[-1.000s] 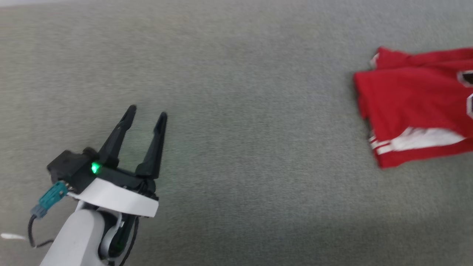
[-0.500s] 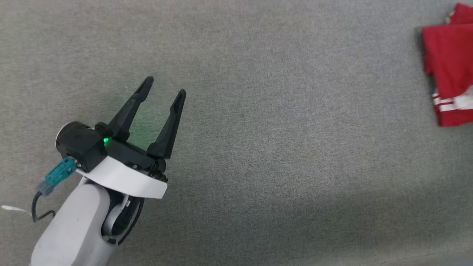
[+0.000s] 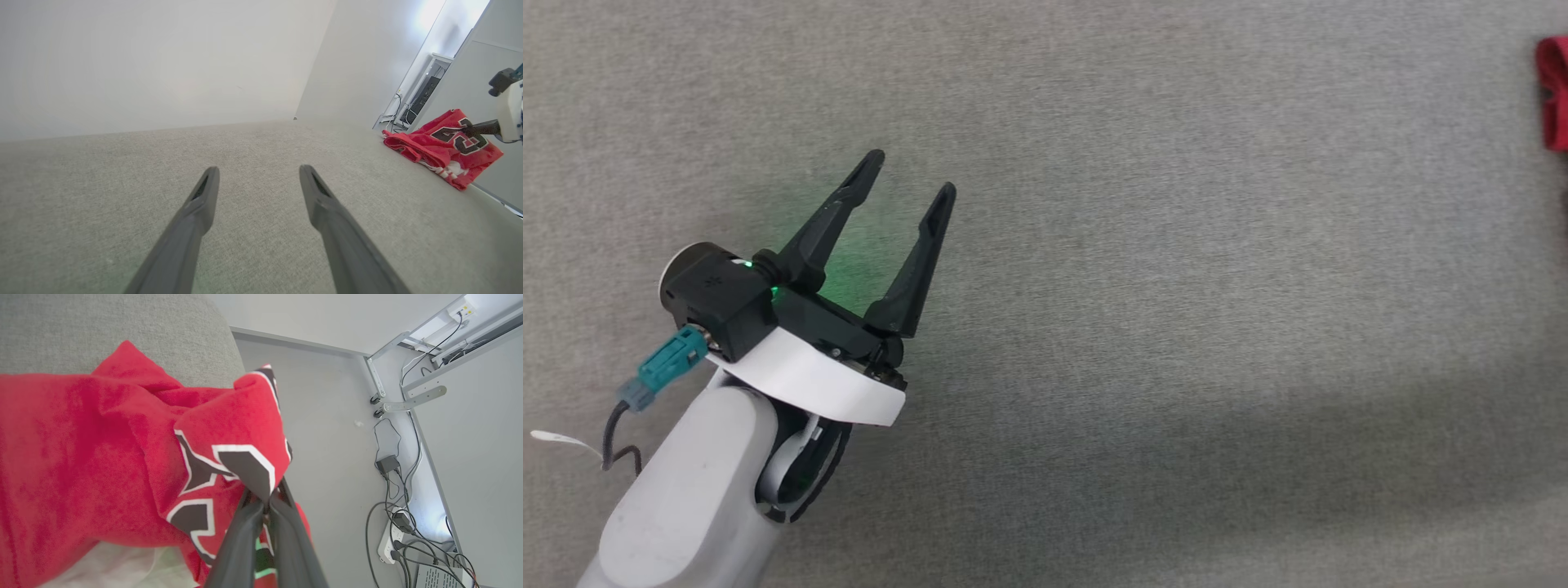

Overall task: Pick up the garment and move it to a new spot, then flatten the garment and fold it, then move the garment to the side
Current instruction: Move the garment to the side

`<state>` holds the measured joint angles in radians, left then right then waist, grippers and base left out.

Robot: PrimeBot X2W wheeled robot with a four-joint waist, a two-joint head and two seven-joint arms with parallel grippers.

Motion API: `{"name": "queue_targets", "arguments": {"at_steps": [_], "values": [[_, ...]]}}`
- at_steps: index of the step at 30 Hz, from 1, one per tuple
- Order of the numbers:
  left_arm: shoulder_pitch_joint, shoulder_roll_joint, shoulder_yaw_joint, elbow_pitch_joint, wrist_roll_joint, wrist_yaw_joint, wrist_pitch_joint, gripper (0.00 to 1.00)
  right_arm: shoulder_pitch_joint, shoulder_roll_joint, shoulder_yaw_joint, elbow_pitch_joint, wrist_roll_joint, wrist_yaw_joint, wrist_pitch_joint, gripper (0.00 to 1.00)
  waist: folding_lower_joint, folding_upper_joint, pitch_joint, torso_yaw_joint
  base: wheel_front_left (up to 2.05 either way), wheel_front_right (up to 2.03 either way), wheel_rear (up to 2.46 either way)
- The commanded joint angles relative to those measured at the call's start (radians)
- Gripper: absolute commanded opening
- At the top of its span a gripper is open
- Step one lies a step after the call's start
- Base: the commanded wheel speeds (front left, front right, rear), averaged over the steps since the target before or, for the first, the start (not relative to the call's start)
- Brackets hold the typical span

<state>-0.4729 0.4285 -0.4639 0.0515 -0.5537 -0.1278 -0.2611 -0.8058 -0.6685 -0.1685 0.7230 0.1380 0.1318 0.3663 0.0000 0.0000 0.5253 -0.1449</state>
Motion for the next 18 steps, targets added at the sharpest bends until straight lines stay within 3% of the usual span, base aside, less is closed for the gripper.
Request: {"name": "queue_targets", "arguments": {"at_steps": [1, 4, 18], "values": [[-0.016, 0.001, -0.002, 0.003, -0.001, -0.004, -0.005, 1.00, -0.019, 0.013, -0.009, 0.021, -0.014, -0.002, -0.012, 0.16, 0.0000, 0.0000, 0.004, 0.012, 0.00, 0.00, 0.00], [-0.016, 0.001, 0.009, 0.004, -0.004, -0.004, -0.005, 1.00, -0.039, 0.025, -0.020, 0.047, -0.038, -0.002, -0.035, 1.00, 0.0000, 0.0000, 0.003, 0.019, 0.00, 0.00, 0.00], [0.057, -0.006, 0.110, -0.010, 0.008, -0.004, -0.005, 1.00, -0.078, 0.057, -0.039, 0.083, -0.041, -0.002, -0.130, 1.00, 0.0000, 0.0000, -0.054, 0.027, 0.00, 0.00, 0.00]]}}
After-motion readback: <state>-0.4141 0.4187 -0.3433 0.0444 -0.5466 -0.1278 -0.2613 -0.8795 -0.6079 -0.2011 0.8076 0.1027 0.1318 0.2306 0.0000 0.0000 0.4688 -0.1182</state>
